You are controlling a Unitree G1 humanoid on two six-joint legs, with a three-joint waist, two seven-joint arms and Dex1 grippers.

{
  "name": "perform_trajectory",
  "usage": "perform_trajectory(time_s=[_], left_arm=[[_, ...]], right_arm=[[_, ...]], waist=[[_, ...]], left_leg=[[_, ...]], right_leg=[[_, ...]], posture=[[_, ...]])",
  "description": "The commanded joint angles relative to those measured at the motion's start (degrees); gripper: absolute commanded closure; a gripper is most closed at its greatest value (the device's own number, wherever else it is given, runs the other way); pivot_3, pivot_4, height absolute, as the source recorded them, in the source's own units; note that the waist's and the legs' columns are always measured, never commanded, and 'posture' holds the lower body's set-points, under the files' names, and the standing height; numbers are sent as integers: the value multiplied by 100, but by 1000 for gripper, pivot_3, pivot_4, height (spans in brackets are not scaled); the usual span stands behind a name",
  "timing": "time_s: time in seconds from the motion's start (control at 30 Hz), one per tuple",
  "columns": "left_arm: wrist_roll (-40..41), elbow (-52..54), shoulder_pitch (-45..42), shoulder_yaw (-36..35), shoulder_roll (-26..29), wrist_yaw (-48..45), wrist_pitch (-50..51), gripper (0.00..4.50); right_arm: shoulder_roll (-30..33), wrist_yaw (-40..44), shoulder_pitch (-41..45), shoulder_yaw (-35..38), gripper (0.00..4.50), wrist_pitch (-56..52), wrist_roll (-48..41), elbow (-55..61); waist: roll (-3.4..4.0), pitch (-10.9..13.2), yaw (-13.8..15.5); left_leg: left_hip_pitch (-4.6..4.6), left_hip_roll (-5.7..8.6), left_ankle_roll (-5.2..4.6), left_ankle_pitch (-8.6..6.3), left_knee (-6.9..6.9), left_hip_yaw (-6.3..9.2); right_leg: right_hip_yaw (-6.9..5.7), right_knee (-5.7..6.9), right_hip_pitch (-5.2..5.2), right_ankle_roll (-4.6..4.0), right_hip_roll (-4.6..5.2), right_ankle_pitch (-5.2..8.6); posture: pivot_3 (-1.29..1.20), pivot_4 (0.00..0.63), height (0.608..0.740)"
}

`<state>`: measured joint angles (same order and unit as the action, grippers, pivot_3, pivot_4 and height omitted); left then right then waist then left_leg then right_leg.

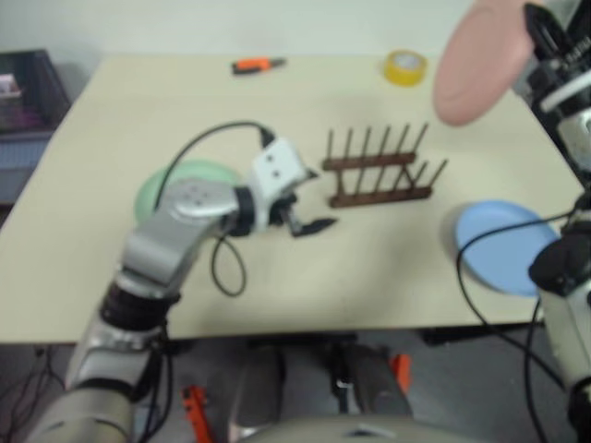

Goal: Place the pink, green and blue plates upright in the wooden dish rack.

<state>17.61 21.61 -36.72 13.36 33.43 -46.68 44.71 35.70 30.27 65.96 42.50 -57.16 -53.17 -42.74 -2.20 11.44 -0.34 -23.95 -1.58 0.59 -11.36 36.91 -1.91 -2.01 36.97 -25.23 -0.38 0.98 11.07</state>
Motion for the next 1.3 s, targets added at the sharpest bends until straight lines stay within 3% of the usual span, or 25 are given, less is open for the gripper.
perform_trajectory(time_s=[0.03, 0.87, 1.1, 1.2, 1.3], left_arm=[[26, 215, 21, -32, -30, 83, 15, 0], [76, 425, 124, -102, 110, 144, 242, 0], [54, 362, 68, -62, 108, 106, 214, 0], [47, 371, 63, -43, 104, 105, 219, 0], [43, 360, 30, -4, 76, 98, 213, 0]], right_arm=[[22, 92, 42, -34, 4467, -256, -265, 317], [-190, -180, -836, -191, 4467, -602, -379, 1160], [-172, 222, -1357, -530, 4467, -499, -320, 1857], [-178, 255, -1457, -564, 3782, -521, -392, 1977], [-142, 343, -1511, -609, 2755, -512, -420, 2134]], waist=[[0, 0, 0], [0, 0, 9], [0, 0, 9], [1, 0, 5], [1, 0, 5]], left_leg=[[0, 0, 0, 0, 0, 0], [-3, 1, 0, 0, 1, 2], [-3, 2, 0, 0, 0, 3], [-3, 0, 0, 0, 0, 5], [-3, 0, 0, 0, 3, 4]], right_leg=[[0, -1, 0, 0, 0, 0], [-1, -3, 0, 1, 0, 0], [0, -5, 0, 1, 1, 0], [-1, -3, -1, 1, 0, 0], [-3, -2, 0, 1, 0, 0]], posture=[[0, 150, 740], [0, 150, 740], [0, 150, 740], [0, 150, 740], [0, 150, 740]])
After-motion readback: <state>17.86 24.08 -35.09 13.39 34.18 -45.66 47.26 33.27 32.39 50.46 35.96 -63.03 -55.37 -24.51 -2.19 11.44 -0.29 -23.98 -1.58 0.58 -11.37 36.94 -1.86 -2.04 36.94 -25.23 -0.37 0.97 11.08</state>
